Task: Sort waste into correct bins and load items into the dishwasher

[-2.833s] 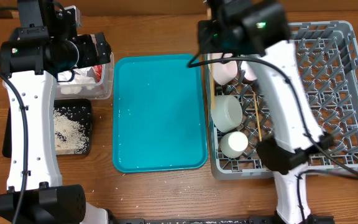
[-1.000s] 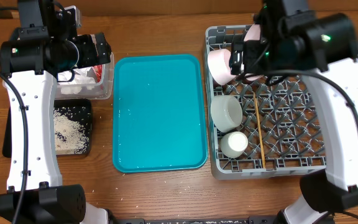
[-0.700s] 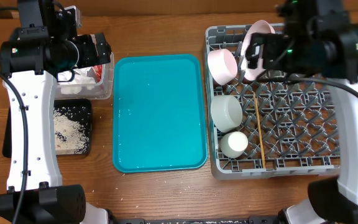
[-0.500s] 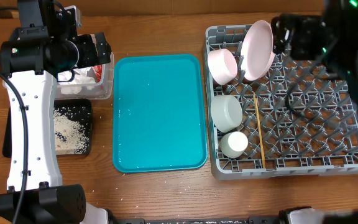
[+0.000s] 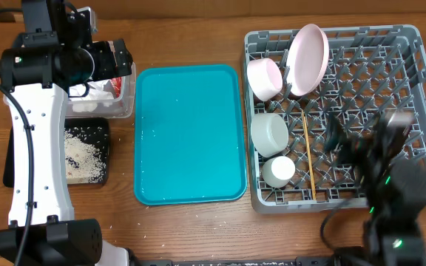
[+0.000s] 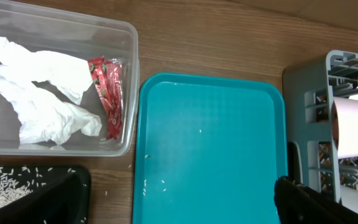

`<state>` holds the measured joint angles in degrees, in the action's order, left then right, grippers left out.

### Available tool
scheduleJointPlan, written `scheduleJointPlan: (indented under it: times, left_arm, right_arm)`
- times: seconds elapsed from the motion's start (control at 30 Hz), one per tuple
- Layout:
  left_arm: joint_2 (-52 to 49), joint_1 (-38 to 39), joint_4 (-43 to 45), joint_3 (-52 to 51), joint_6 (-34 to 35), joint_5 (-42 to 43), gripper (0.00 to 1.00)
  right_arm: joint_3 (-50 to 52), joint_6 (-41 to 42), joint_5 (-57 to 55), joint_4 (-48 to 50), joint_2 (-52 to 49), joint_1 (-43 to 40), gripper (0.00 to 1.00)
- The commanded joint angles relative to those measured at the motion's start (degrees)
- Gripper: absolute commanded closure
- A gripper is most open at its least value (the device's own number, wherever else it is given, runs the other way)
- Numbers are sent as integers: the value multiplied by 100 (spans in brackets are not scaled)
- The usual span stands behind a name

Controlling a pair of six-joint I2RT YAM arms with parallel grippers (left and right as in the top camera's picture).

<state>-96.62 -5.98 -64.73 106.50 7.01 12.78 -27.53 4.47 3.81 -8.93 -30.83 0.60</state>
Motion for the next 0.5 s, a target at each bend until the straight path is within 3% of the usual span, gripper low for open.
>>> scheduleJointPlan:
  times: [0.0,0.03,0.2,0.47]
  left_arm:
    - [-13,42,22,48,-61,-11,0]
    - [-13,42,22,48,-61,-11,0]
    - [-13,42,22,48,-61,-11,0]
    - [-13,42,22,48,-61,-11,0]
  right_arm:
    - [1226,22,186,535,975,-31,0]
    - [1821,20,186,750,1545,-31,0]
    - [2520,22,188,1161,2264,-31,0]
    - [2708,20,188,1305,3060,-24,0]
